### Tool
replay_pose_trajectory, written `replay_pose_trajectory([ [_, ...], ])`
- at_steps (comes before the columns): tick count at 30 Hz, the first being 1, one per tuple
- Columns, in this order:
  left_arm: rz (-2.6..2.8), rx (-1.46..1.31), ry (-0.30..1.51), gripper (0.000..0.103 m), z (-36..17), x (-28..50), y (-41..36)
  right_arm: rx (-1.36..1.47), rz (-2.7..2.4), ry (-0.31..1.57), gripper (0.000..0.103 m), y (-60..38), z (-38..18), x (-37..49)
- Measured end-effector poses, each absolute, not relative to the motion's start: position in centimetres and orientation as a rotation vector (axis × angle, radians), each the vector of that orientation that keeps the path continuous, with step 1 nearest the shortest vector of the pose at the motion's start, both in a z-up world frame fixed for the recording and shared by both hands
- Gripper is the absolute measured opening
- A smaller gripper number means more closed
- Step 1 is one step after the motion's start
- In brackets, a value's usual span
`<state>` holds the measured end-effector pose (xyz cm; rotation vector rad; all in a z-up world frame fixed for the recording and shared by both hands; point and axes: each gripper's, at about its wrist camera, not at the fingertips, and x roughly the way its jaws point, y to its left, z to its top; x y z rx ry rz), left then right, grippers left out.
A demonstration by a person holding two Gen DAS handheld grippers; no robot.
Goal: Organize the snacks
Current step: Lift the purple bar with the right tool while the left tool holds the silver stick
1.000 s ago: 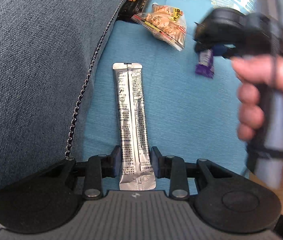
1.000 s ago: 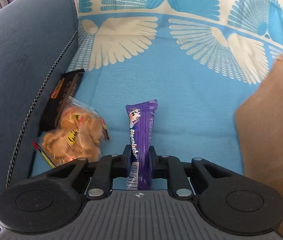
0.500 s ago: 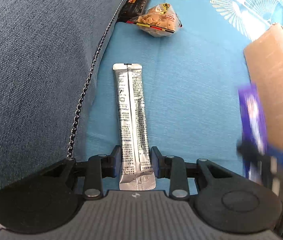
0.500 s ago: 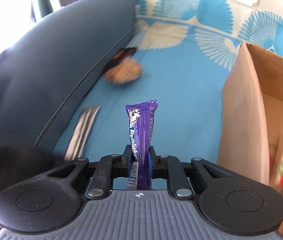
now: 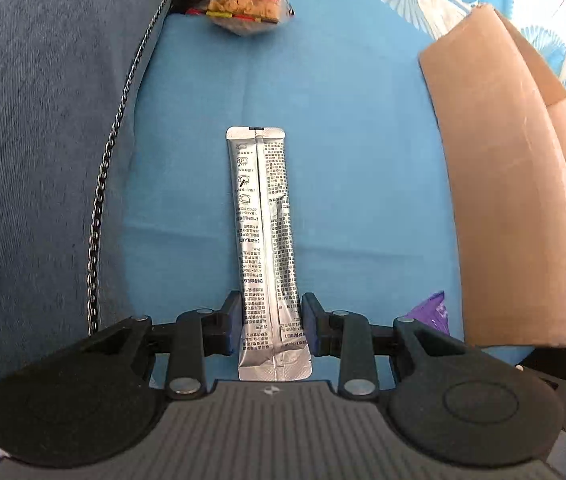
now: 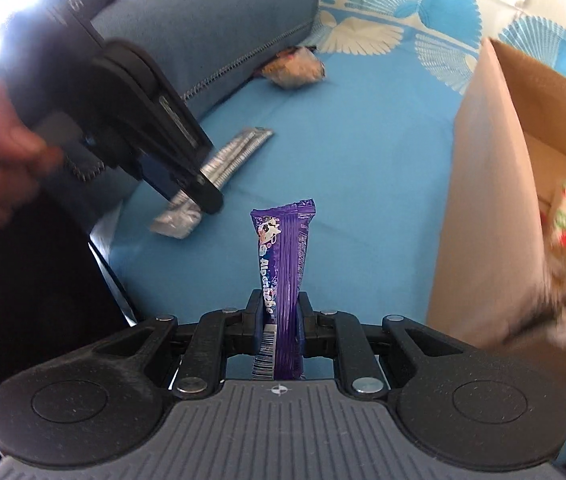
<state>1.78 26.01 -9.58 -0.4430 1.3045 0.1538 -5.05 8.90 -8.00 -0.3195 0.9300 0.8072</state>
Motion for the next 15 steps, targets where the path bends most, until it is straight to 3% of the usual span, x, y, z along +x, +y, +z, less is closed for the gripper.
replay_pose_trajectory([
  [15,0.288,-0.297,1.318,0.041,-10.0,4.0,22.9,-0.225,0.829,0.88,0.021,5.8,-11.3,-4.5],
])
